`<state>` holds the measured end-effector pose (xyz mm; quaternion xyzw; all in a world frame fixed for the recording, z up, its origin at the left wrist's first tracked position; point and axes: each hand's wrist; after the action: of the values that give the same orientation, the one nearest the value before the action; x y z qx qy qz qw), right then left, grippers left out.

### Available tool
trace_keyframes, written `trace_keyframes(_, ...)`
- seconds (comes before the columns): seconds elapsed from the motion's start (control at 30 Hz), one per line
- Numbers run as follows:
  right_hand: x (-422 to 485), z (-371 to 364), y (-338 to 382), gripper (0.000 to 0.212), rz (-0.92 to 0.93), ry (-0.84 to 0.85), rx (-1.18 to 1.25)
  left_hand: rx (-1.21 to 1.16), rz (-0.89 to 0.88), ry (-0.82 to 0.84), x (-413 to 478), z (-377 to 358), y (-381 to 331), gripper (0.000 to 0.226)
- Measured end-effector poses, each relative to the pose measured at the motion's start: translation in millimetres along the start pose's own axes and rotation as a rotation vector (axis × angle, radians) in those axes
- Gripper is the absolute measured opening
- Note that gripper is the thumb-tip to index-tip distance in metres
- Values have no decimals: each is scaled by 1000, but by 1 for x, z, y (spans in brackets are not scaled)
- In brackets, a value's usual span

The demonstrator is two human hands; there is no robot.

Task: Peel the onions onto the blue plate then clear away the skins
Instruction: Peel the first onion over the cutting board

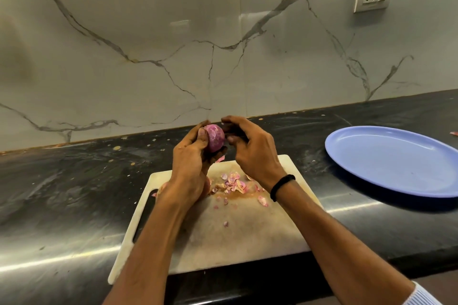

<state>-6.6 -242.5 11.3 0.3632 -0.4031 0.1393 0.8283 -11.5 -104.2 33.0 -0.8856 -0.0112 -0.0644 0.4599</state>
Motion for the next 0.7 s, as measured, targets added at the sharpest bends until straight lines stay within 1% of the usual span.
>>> trace_keyframes(0.03, 0, 0, 0, 41, 30, 19, 5, 15, -7, -5, 1, 1, 0, 28)
trace_keyframes(0.1, 0, -1, 0, 44, 73, 47, 11, 45, -28, -10, 1, 2, -1, 26)
trace_keyframes(0.27, -2, -5, -1, 40, 140, 101, 6, 120, -80, 22, 3, 8, -3, 25)
trace_keyframes(0.37, -1, -6, -2, 37, 165, 93, -32, 204, -121, 43, 5, 10, -1, 25)
trace_keyframes(0.53, -1, -6, -3, 31, 169, 90, -80, 266, -117, 56, 5, 11, -1, 30)
trace_keyframes(0.6, -2, -6, -4, 27, 170, 88, -89, 283, -121, 53, 4, 11, -1, 26)
trace_keyframes(0.7, -3, -8, -7, 10, 212, 59, -135, 269, -120, 46, 5, 12, -1, 22)
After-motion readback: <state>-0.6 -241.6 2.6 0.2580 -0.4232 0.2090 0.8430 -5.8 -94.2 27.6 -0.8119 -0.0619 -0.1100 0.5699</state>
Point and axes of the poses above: each hand's wrist, its own x-axis towards the middle knuckle, its own z-axis out of the back of the hand, y = z × x, and after that the axes turned 11 degrees about -x, right-handed
